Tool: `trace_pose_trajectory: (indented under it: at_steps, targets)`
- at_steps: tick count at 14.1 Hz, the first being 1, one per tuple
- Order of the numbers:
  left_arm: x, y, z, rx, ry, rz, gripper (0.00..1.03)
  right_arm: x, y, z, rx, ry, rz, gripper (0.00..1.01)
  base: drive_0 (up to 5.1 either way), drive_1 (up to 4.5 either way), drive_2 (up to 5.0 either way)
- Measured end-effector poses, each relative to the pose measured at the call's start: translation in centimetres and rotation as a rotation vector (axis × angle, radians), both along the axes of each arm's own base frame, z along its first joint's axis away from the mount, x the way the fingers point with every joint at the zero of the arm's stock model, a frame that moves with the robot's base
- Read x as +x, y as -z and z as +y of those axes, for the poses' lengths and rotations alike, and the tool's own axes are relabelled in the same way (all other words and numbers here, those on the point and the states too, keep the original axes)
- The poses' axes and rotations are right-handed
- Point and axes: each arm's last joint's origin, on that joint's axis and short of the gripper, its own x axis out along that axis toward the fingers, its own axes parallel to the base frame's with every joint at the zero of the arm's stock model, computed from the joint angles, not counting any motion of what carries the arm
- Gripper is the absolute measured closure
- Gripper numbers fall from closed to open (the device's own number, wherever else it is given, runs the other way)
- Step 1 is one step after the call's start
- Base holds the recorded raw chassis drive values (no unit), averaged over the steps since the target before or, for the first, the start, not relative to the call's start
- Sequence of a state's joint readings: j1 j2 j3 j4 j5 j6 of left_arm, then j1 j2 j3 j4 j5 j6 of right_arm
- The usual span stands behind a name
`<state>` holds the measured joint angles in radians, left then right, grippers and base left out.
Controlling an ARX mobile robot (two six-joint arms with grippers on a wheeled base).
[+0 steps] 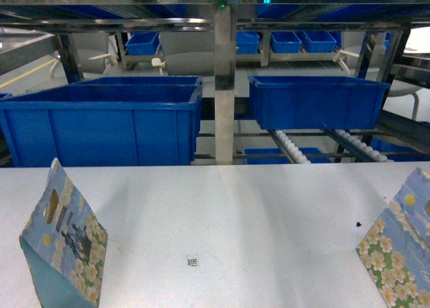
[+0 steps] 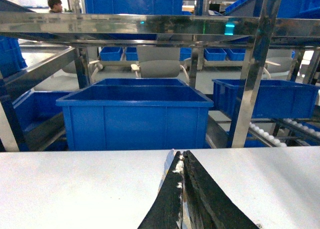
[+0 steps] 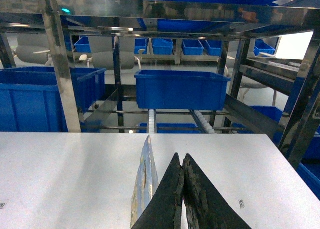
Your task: Move flower gift bag to table near conveyor
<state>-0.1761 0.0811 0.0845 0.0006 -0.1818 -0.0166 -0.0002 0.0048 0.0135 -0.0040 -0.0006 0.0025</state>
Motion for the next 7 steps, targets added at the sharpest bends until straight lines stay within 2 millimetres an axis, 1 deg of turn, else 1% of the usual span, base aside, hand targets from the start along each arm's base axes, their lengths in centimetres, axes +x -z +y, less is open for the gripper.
trace_pose_trajectory:
  at_steps: [2, 3, 5, 7]
  targets:
    - [0.0, 0.5, 0.6, 0.003, 0.020, 0.008, 1.01, 0.0, 0.0, 0.0, 0.000, 0.000, 0.000, 0.99, 0.0, 0.00, 0.0]
    - [0.0, 0.8, 1.3, 0.003, -0.024, 0.008, 1.01, 0.0, 0.0, 0.0, 0.000, 0.000, 0.000, 0.99, 0.0, 0.00, 0.0]
    - [0.0, 1.0, 1.2, 0.005, 0.009, 0.004, 1.01, 0.0, 0.0, 0.0, 0.000, 0.001, 0.000, 0.99, 0.0, 0.00, 0.0]
    - [0.0, 1.9, 1.2, 0.007, 0.010, 0.009, 1.01, 0.0, 0.0, 0.0, 0.000, 0.000, 0.000, 0.99, 0.0, 0.00, 0.0]
